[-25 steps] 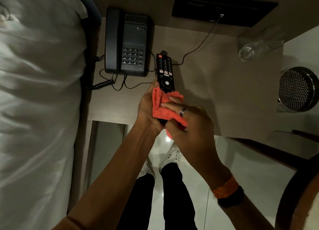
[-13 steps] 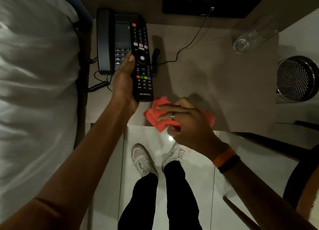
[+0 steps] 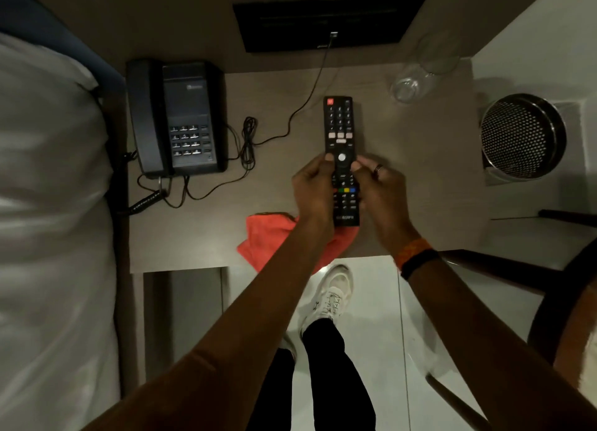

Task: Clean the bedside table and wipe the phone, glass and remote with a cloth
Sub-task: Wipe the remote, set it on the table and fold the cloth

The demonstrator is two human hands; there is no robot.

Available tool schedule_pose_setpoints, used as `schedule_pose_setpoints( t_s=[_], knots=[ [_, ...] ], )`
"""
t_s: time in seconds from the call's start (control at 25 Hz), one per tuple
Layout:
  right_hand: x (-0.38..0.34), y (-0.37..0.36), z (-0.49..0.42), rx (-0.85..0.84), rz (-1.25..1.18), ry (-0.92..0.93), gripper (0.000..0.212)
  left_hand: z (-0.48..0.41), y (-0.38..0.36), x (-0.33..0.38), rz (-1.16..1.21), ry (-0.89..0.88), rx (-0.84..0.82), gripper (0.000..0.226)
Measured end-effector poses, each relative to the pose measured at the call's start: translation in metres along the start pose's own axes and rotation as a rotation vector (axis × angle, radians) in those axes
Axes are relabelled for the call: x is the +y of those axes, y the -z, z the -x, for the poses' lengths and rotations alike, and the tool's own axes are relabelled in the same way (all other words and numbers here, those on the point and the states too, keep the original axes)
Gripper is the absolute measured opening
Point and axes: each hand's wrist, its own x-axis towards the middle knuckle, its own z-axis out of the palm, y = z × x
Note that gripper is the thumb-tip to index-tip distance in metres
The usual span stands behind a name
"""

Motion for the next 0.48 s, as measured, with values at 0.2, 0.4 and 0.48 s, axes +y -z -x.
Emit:
schedule_pose_setpoints(
  t_s=[0.2,0.4,0.48],
  knots=[
    [-0.009,0.025,-0.061,0.077,0.023,-0.067,0.035,-0.058,-0.048,-0.002,-0.238,-0.029,0.089,0.023],
    [-0.004,0.019,-0.092,0.037,0.058,-0.091,0.033,-0.089,-0.043,-0.006,-0.384,-0.037,0.192,0.016],
    [-0.001,0.017,-0.096,0.066,0.096,-0.085,0.030,-0.093,-0.043,-0.009,-0.381,-0.054,0.209,0.013]
  ],
)
